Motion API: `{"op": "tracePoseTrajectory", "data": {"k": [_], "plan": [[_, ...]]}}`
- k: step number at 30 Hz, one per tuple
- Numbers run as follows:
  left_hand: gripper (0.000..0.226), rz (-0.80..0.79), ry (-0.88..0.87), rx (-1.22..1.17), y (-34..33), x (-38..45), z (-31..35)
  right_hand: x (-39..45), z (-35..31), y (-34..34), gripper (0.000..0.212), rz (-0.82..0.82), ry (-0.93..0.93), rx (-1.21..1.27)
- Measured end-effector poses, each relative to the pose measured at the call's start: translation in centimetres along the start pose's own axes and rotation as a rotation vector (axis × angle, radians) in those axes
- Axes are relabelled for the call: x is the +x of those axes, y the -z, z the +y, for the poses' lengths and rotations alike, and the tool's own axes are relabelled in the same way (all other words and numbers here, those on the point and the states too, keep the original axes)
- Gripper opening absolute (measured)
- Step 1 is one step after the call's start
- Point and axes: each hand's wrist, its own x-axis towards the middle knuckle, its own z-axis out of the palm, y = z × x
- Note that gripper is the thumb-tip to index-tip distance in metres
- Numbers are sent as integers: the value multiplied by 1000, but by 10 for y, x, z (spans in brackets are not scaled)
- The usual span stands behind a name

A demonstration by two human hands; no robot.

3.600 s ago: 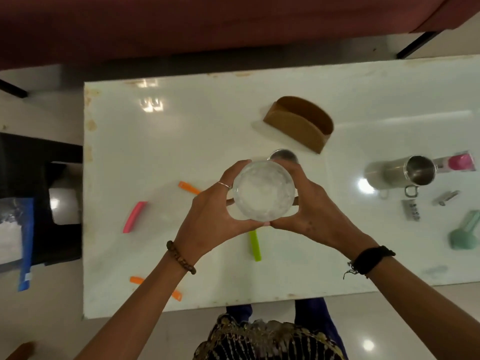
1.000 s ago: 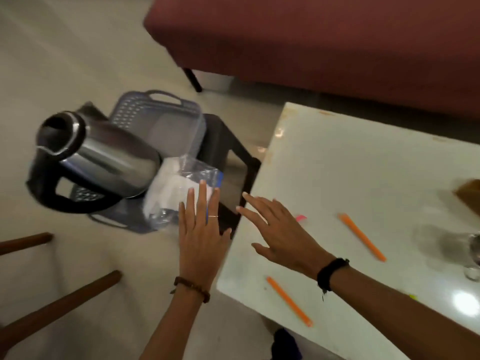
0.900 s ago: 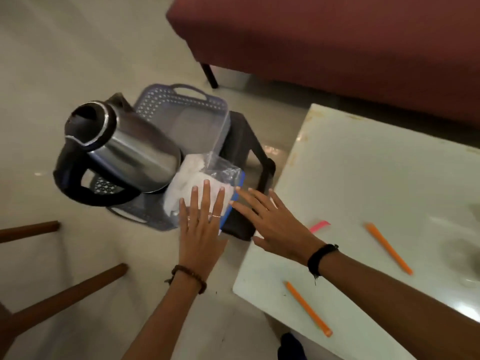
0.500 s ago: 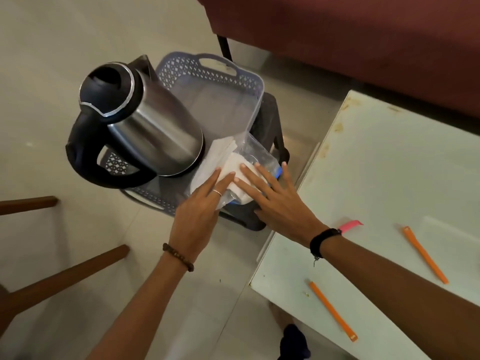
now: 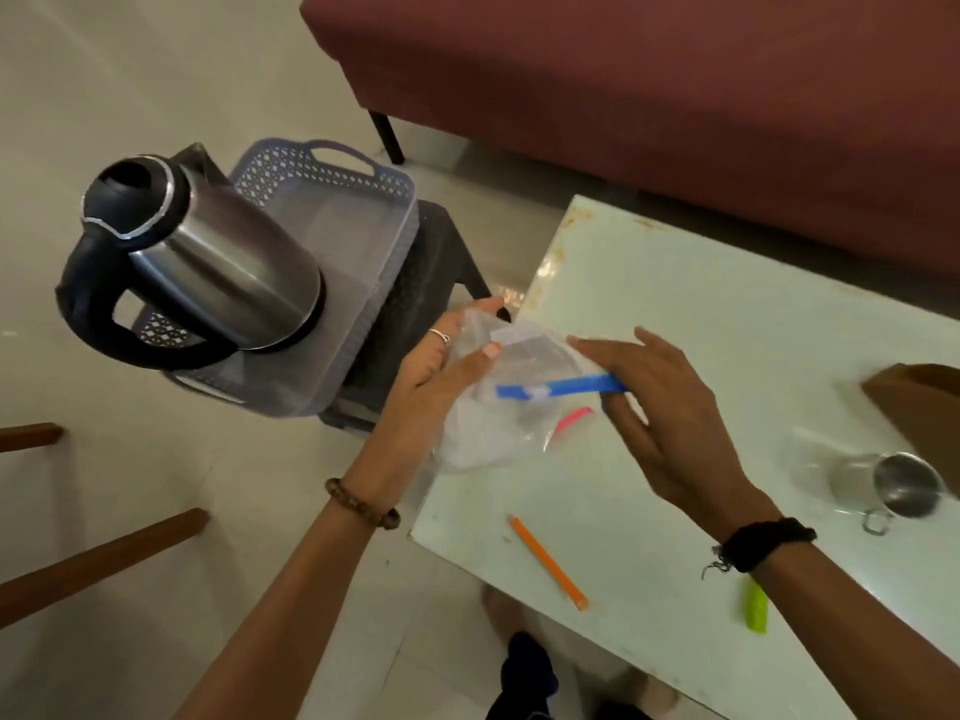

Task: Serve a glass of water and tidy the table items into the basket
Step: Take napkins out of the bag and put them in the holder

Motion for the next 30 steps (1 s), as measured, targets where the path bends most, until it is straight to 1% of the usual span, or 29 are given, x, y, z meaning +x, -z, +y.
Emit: {"op": "tracePoseTrajectory", "data": {"k": [1, 3, 5, 6, 7, 8, 9, 11, 13, 14, 16, 18, 20, 23, 25, 27, 30], "plan": [[29, -34, 8, 3, -17, -5, -5, -14, 5, 14, 34, 11, -87, 61], [41, -133, -23, 88, -49, -18, -13, -39, 16, 42, 30, -1, -228, 193], [56, -187, -103, 203, -73, -27, -21, -59, 25, 66, 32, -33, -300, 267], [59, -189, -154, 259, -87, -31, -22, -69, 28, 80, 31, -48, -321, 287], [57, -172, -215, 316, -101, -34, -22, -79, 30, 92, 29, -67, -334, 296], [49, -143, -280, 349, -115, -37, -22, -88, 30, 102, 25, -82, -349, 305], [38, -113, -330, 340, -129, -40, -22, -98, 31, 111, 22, -91, -368, 326], [18, -51, -369, 232, -150, -44, -22, -114, 33, 121, 19, -93, -404, 385], [13, -24, -334, 148, -168, -46, -24, -126, 35, 128, 17, -92, -421, 397], [9, -22, -315, 134, -174, -47, -26, -130, 36, 131, 16, -87, -430, 399], [7, -25, -302, 134, -182, -48, -30, -134, 35, 133, 15, -51, -443, 436], [8, -29, -304, 129, -188, -51, -34, -132, 33, 135, 21, 27, -434, 478], [9, -30, -303, 136, -195, -56, -36, -126, 28, 135, 23, 114, -388, 459], [8, 5, -275, 161, -205, -60, -38, -118, 21, 135, 15, 203, -319, 390], [6, 52, -256, 170, -209, -63, -42, -116, 22, 135, 11, 215, -299, 363], [3, 92, -241, 183, -213, -68, -48, -120, 28, 136, 10, 187, -245, 313], [13, 184, -201, 110, -213, -73, -55, -135, 47, 140, 5, 147, -249, 246]]}}
